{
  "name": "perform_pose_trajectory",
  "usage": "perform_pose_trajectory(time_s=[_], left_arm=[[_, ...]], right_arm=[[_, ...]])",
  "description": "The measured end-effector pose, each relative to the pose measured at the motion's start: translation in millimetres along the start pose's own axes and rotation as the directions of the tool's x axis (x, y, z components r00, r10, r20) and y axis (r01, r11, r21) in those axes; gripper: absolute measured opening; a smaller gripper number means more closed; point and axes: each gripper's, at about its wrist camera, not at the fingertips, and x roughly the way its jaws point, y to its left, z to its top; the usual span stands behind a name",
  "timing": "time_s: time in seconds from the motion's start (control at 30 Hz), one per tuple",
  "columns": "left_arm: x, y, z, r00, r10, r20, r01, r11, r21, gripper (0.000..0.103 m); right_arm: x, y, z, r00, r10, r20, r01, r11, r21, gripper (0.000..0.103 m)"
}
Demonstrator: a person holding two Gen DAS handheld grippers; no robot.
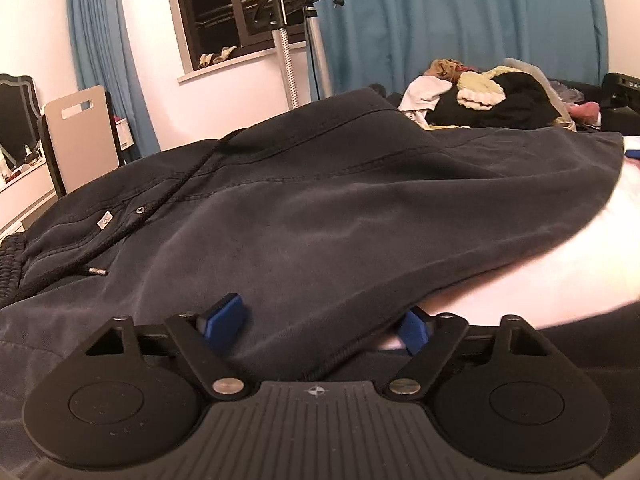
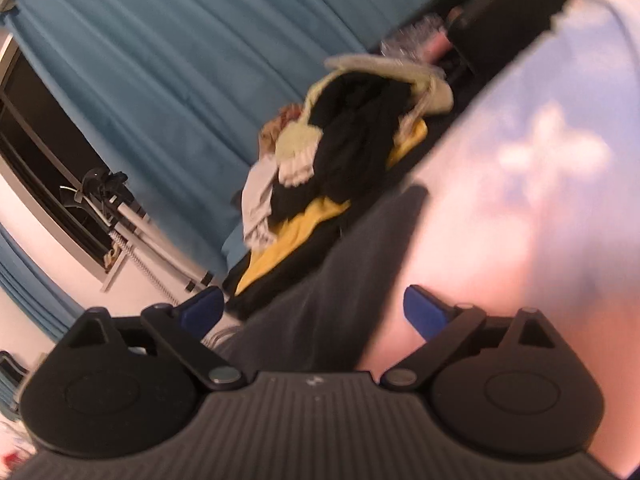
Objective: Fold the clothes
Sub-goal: 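Close the left tool on the waistband while the right tool grips a leg hem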
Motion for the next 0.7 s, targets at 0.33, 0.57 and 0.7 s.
perform_pose_trajectory(time_s=[0.33,0.57,0.7], left_arm=[[10,8,2,1.0,0.008,0.026,-0.006,0.997,-0.071,0.037],[-16,27,3,0.993,-0.051,0.102,0.061,0.993,-0.1,0.015],[-29,38,7,0.993,-0.082,0.084,0.092,0.987,-0.13,0.015]], right_arm=[[28,25,19,0.979,-0.2,0.047,0.205,0.962,-0.179,0.006],[-75,62,44,0.97,-0.117,0.212,0.156,0.971,-0.18,0.005],[-142,32,30,0.947,-0.209,0.245,0.235,0.968,-0.084,0.005]])
